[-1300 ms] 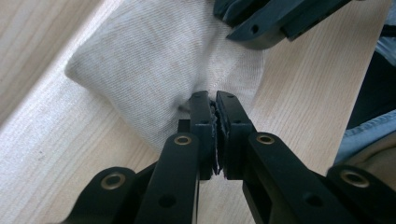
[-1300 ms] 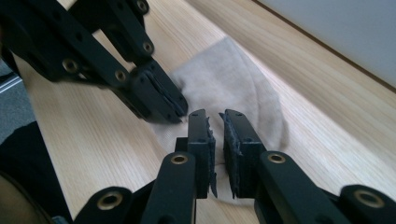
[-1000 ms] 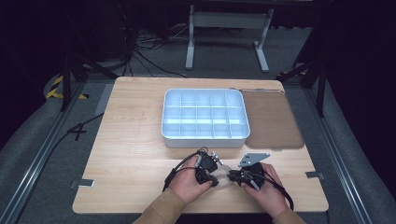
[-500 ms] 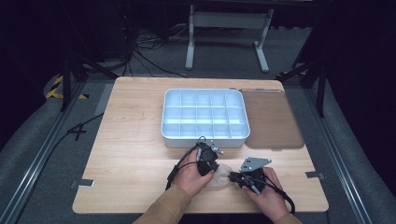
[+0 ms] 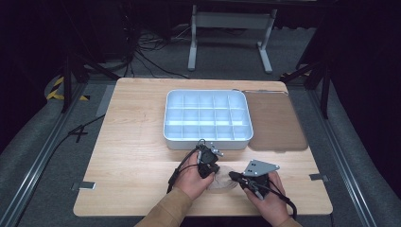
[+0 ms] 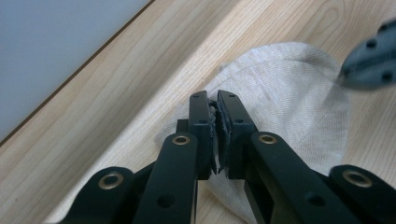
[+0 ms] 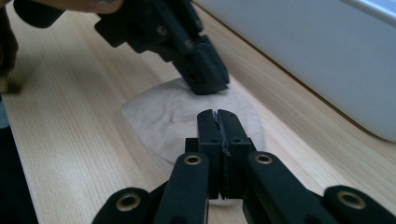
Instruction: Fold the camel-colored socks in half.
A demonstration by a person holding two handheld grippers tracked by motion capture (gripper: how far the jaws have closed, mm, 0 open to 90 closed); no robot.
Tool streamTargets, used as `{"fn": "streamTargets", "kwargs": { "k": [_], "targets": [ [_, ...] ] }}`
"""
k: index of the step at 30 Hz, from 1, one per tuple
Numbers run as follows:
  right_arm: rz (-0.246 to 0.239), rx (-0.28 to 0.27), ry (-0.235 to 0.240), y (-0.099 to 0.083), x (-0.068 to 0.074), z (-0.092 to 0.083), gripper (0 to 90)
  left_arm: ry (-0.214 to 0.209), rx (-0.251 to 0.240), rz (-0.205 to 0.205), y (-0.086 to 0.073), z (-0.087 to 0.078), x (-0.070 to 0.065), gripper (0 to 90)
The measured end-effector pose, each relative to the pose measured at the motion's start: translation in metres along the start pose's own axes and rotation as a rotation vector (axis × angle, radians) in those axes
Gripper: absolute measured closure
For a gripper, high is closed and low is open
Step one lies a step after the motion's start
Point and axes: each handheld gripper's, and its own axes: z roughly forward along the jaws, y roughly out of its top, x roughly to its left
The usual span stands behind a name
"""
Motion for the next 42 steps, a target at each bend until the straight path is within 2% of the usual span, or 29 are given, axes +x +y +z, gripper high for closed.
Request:
{"fn": "streamTargets", "kwargs": {
  "k": [1, 3, 5, 7, 9, 15, 20, 21, 23, 27, 28, 30, 32, 36, 40, 42],
  "targets": [
    [-0.017, 0.044, -0.005, -0.001, 0.001, 0.006, 90.0, 0.000, -0.001, 0.007, 0.000, 0.000, 0.001, 85.0],
    [-0.020, 0.108, -0.023, -0.006, 0.000, 0.015, 90.0, 0.002, 0.010, -0.007, -0.001, -0.001, 0.002, 84.8],
    [0.026, 0.076, -0.003, -0.012, -0.004, 0.016, 90.0, 0.005, 0.016, -0.021, -0.003, -0.001, 0.004, 84.3],
    [0.054, 0.069, 0.007, -0.014, -0.006, 0.016, 90.0, 0.020, 0.012, -0.012, -0.003, -0.002, 0.006, 83.8],
    [0.043, 0.068, 0.000, -0.014, -0.005, 0.016, 90.0, 0.022, 0.013, -0.021, -0.003, -0.005, 0.007, 82.1],
    [0.056, 0.080, 0.010, -0.012, -0.006, 0.014, 89.9, 0.034, -0.018, -0.040, -0.008, -0.018, 0.014, 79.0],
    [0.066, 0.063, -0.007, -0.007, -0.003, 0.010, 89.7, 0.014, -0.031, -0.069, -0.015, -0.031, 0.019, 78.7],
    [0.069, 0.058, -0.007, -0.006, -0.002, 0.009, 89.8, 0.008, -0.028, -0.060, -0.017, -0.033, 0.021, 78.4],
    [0.065, 0.040, -0.005, -0.001, 0.000, 0.007, 89.8, -0.004, -0.015, -0.070, -0.020, -0.034, 0.022, 78.4],
    [0.075, 0.023, 0.027, 0.006, 0.002, 0.008, 88.5, -0.010, 0.017, -0.081, -0.025, -0.033, 0.022, 77.8],
    [0.082, 0.025, 0.034, 0.006, 0.002, 0.010, 85.8, -0.012, 0.029, -0.077, -0.026, -0.032, 0.023, 77.6],
    [0.128, 0.019, 0.040, 0.007, 0.002, 0.014, 81.6, -0.022, 0.051, -0.079, -0.028, -0.029, 0.022, 77.6],
    [0.157, -0.001, 0.044, 0.009, 0.002, 0.016, 81.5, -0.030, 0.066, -0.082, -0.030, -0.025, 0.023, 77.8],
    [0.163, -0.024, 0.044, 0.014, 0.002, 0.019, 85.5, -0.037, 0.087, -0.083, -0.033, -0.021, 0.022, 78.4],
    [0.125, 0.095, 0.013, 0.008, -0.001, 0.030, 89.6, -0.058, 0.093, -0.067, -0.033, -0.019, 0.020, 78.7],
    [0.117, 0.102, 0.010, 0.005, -0.001, 0.033, 89.8, -0.068, 0.088, -0.063, -0.033, -0.018, 0.020, 78.7]
  ]
}}
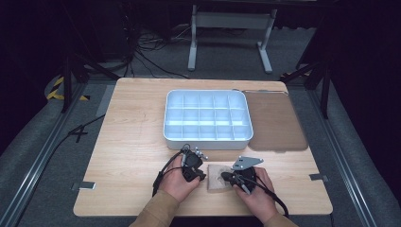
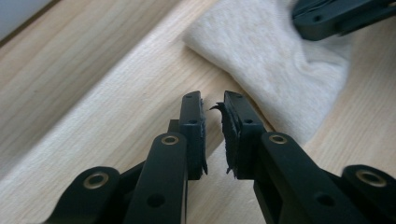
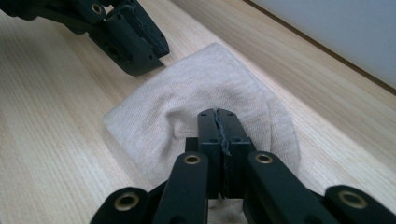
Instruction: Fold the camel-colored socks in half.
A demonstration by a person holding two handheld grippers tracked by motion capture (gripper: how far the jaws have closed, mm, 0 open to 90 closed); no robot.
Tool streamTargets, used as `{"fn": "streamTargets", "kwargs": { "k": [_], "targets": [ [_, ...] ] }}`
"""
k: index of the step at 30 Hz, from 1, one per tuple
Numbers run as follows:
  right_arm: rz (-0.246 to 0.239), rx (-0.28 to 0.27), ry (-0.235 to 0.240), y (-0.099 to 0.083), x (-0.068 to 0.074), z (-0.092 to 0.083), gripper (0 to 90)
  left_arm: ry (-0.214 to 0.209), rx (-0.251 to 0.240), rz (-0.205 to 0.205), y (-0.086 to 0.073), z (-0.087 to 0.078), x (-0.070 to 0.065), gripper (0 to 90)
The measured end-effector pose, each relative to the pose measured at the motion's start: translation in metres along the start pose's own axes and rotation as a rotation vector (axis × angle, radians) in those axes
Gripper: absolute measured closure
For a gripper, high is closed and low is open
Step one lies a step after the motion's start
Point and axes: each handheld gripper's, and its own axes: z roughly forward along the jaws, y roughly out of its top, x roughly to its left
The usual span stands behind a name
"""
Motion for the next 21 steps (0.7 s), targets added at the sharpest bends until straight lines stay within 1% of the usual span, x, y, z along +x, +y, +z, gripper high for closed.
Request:
{"fn": "streamTargets", "kwargs": {
  "k": [3, 4, 5, 6, 9, 10, 11, 13, 15, 17, 18, 21],
  "targets": [
    [-0.007, 0.013, -0.001, 0.001, 0.000, 0.000, 90.0, -0.010, -0.007, 0.001, 0.000, 0.001, 0.000, 78.8],
    [-0.007, 0.015, 0.001, 0.001, 0.000, 0.000, 90.0, -0.009, -0.005, 0.009, 0.000, 0.001, 0.000, 78.7],
    [-0.004, 0.019, 0.005, 0.000, 0.000, -0.001, 90.0, -0.017, 0.000, 0.019, 0.001, 0.001, -0.001, 78.7],
    [-0.002, 0.023, 0.008, 0.000, 0.000, -0.001, 90.0, -0.025, -0.001, 0.018, 0.001, 0.002, -0.002, 78.7],
    [0.004, 0.027, 0.017, -0.001, -0.001, -0.002, 90.0, -0.060, 0.005, 0.061, 0.003, 0.005, -0.006, 78.1],
    [0.006, 0.025, 0.018, -0.001, -0.002, -0.003, 90.0, -0.065, 0.010, 0.069, 0.004, 0.005, -0.007, 77.7],
    [0.006, 0.025, 0.018, -0.001, -0.002, -0.003, 90.0, -0.065, 0.010, 0.069, 0.004, 0.005, -0.007, 77.4],
    [-0.001, 0.022, 0.025, -0.002, -0.002, -0.003, 90.0, -0.064, 0.009, 0.085, 0.006, 0.007, -0.009, 76.0],
    [-0.005, 0.021, 0.024, -0.002, -0.002, -0.003, 90.0, -0.060, 0.011, 0.087, 0.007, 0.007, -0.010, 75.7],
    [-0.005, 0.018, 0.024, -0.003, -0.002, -0.003, 89.9, -0.063, 0.000, 0.088, 0.007, 0.006, -0.011, 75.5],
    [-0.009, 0.017, 0.025, -0.003, -0.002, -0.003, 89.9, -0.067, -0.016, 0.104, 0.008, 0.005, -0.011, 75.5],
    [-0.006, 0.017, 0.029, -0.003, -0.002, -0.004, 89.9, -0.080, -0.045, 0.122, 0.010, 0.001, -0.015, 75.9]
  ]
}}
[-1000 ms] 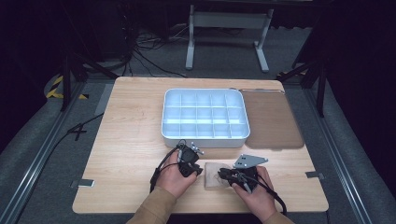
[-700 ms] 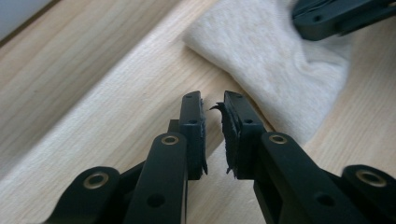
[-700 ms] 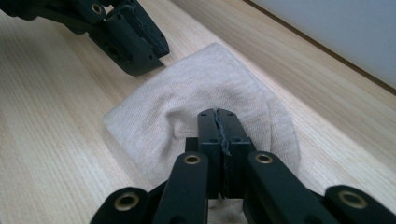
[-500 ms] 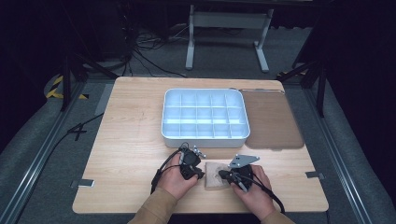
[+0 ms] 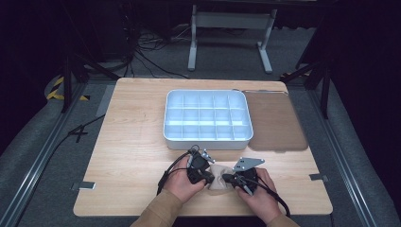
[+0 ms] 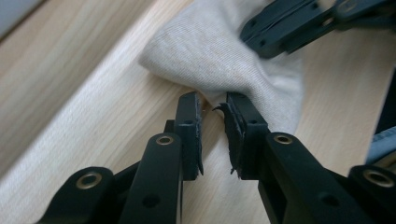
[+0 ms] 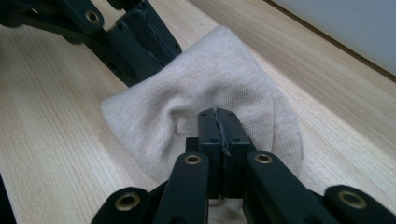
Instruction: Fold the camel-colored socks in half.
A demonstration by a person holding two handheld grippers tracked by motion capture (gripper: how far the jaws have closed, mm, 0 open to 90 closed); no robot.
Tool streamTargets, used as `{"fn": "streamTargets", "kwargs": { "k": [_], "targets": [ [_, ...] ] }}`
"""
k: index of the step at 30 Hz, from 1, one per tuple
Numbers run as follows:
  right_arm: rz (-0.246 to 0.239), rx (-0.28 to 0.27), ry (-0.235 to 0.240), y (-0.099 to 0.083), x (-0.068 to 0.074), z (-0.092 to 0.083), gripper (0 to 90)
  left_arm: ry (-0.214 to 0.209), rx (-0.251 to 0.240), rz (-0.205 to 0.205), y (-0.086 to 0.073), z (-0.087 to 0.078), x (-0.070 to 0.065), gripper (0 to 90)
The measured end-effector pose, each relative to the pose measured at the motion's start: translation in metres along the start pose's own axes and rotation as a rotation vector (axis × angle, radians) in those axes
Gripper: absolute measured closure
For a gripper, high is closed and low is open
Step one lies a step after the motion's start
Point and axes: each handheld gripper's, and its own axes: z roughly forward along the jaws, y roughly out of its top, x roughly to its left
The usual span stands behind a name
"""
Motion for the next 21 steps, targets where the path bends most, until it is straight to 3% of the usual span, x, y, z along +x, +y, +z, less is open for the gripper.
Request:
{"fn": "streamTargets", "kwargs": {
  "k": [4, 6, 7, 11, 18, 21],
  "targets": [
    [-0.007, -0.001, 0.002, 0.000, 0.002, 0.000, 89.8, -0.036, -0.039, 0.028, 0.004, -0.005, -0.007, 76.1],
    [-0.012, -0.007, 0.026, 0.001, 0.004, 0.001, 89.6, -0.062, -0.053, 0.048, 0.006, -0.004, -0.011, 76.1],
    [-0.015, -0.016, 0.039, 0.001, 0.005, 0.002, 89.6, -0.062, -0.043, 0.057, 0.007, -0.003, -0.013, 76.1],
    [-0.052, -0.014, 0.015, 0.002, 0.010, 0.004, 89.6, -0.056, -0.038, 0.062, 0.008, -0.003, -0.013, 76.1],
    [-0.023, -0.035, 0.032, 0.003, 0.002, -0.010, 86.0, -0.049, -0.026, 0.056, 0.008, -0.004, -0.012, 75.9],
    [0.040, -0.036, 0.009, 0.003, -0.011, -0.028, 86.5, -0.052, -0.026, 0.054, 0.008, -0.004, -0.012, 75.9]
  ]
}}
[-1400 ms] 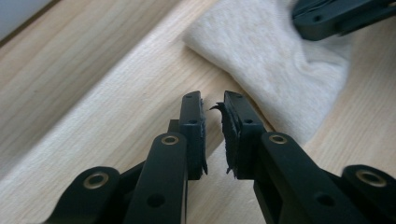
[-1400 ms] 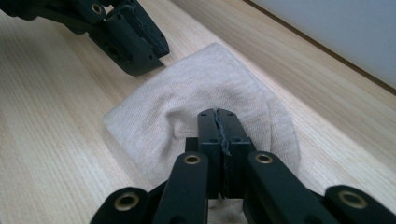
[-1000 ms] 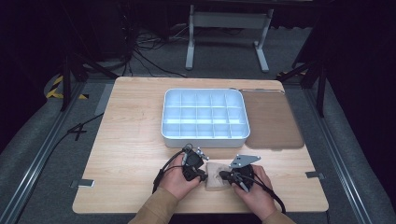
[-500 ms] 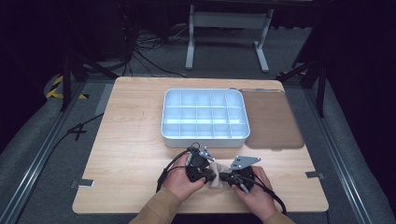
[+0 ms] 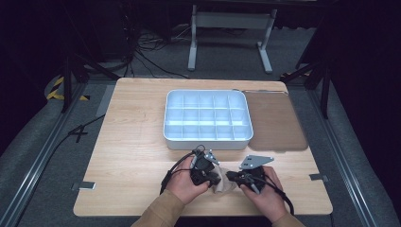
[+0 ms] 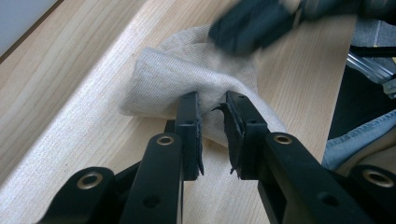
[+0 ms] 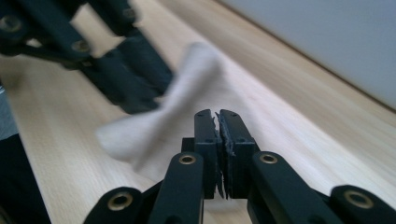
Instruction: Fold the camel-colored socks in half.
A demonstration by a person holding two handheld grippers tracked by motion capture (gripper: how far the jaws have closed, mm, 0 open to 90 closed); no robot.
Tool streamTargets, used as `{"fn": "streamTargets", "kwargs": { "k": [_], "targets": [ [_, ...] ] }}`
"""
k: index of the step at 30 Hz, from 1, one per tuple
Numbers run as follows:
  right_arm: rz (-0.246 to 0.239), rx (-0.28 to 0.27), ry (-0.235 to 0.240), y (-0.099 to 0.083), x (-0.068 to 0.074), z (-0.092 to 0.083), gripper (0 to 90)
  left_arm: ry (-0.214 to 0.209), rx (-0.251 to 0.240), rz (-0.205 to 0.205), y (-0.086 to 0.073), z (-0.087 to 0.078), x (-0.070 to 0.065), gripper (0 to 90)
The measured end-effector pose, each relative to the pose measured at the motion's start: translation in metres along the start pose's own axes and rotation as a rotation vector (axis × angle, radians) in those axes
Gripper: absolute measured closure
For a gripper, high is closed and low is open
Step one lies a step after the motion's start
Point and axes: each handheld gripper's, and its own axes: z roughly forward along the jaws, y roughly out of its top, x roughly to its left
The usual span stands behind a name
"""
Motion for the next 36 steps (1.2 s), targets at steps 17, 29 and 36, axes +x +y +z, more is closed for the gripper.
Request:
{"fn": "streamTargets", "kwargs": {
  "k": [17, 29, 36],
  "targets": [
    [0.066, 0.143, 0.021, -0.013, -0.005, 0.012, 84.6, 0.025, -0.036, 0.014, 0.006, -0.001, -0.003, 76.7],
    [0.072, 0.135, 0.031, -0.015, -0.003, 0.012, 81.1, 0.000, -0.026, 0.034, 0.015, 0.013, -0.007, 76.6],
    [0.035, 0.075, 0.066, -0.002, 0.008, -0.007, 85.5, 0.000, -0.042, 0.016, 0.015, 0.012, -0.004, 76.9]
  ]
}}
